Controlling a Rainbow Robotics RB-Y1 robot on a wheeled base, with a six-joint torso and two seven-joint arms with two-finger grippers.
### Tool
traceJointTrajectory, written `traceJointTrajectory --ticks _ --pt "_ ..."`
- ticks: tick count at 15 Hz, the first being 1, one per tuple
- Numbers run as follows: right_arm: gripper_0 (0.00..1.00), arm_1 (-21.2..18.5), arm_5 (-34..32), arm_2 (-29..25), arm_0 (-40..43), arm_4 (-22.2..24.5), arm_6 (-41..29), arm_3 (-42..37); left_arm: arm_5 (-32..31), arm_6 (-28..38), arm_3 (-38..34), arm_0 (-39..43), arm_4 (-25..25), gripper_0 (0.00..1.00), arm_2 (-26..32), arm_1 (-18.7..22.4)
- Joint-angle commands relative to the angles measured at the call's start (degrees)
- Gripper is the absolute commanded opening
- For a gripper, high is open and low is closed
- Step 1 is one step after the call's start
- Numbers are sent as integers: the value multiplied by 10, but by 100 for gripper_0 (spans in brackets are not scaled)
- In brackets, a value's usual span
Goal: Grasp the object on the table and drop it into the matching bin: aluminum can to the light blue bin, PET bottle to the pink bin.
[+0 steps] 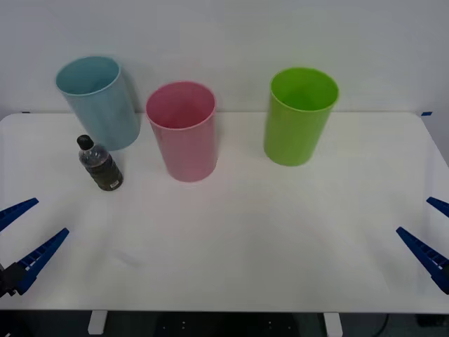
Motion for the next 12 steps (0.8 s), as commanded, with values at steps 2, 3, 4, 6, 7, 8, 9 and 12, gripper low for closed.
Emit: traceJointTrajectory --ticks 2,3,4,6,7,8,9,12 --pt "100 0 0 0 0 0 0 0 4 0 6 -9 2 100 -2 -15" --pt "100 0 0 0 0 0 0 0 4 0 6 -15 9 100 -2 -17" --pt "100 0 0 0 0 0 0 0 5 0 7 -15 12 100 -3 -17" --pt "100 0 0 0 0 0 0 0 10 0 7 -15 12 100 -2 -16" --pt "100 0 0 0 0 0 0 0 14 1 9 -15 12 100 -2 -16" --pt "100 0 0 0 0 0 0 0 21 1 10 -16 8 100 -3 -16" --pt "100 0 0 0 0 0 0 0 28 1 10 -18 -5 100 -3 -16" --pt "100 0 0 0 0 0 0 0 79 -2 10 -19 -27 100 -21 -17"
